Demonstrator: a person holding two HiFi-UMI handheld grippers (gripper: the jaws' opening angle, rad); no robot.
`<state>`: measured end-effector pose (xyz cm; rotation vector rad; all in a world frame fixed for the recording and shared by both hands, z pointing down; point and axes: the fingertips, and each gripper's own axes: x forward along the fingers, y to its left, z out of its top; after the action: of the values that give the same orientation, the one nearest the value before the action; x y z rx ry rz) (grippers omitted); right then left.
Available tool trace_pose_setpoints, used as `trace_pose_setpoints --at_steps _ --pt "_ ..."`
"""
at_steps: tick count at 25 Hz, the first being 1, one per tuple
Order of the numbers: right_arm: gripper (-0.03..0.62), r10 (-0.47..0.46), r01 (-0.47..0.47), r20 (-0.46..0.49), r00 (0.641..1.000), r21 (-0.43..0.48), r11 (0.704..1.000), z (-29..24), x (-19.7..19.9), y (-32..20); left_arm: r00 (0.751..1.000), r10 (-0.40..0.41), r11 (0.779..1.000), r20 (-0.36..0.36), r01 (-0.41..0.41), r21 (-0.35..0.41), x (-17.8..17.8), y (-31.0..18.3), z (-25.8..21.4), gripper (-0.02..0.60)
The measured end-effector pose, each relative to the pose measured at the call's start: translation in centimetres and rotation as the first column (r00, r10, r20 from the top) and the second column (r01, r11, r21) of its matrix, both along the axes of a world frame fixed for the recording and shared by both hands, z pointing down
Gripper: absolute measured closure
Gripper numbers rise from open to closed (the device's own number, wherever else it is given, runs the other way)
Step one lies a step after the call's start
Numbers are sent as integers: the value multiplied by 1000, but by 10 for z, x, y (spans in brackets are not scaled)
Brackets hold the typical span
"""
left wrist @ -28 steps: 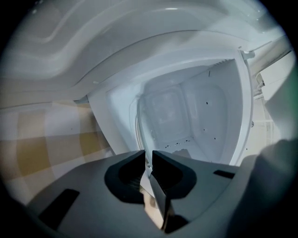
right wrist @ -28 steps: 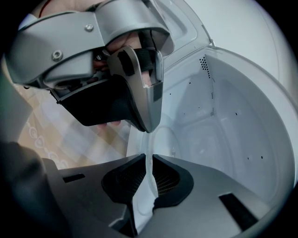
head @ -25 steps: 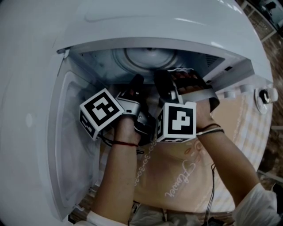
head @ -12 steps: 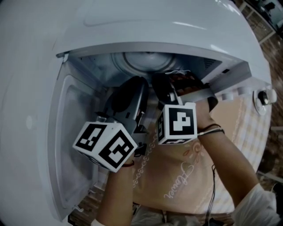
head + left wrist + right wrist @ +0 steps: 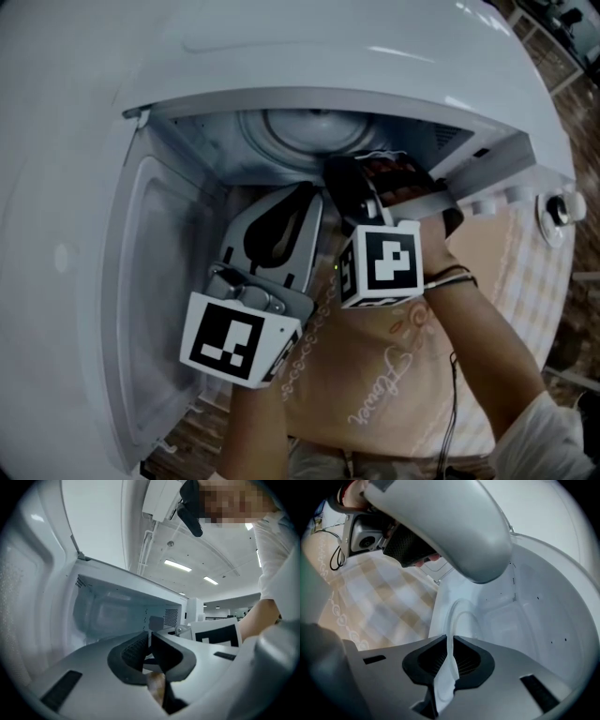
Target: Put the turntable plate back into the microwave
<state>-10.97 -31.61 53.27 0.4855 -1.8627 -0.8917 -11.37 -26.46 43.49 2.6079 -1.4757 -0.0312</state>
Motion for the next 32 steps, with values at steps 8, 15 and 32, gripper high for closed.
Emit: trace_pose_setpoints --at_steps 8,15,32 --pt "534 -7 9 30 1000 -61 998 1 -1 3 999 -14 1000 -41 13 -10 -1 18 -19 560" --pt "533 -22 24 30 999 -56 998 0 0 0 999 -21 1000 -49 22 13 -2 31 -26 560" --pt "533 -51 68 157 986 -103 992 0 -4 9 964 -150 973 -219 104 -208 -12 11 22 560"
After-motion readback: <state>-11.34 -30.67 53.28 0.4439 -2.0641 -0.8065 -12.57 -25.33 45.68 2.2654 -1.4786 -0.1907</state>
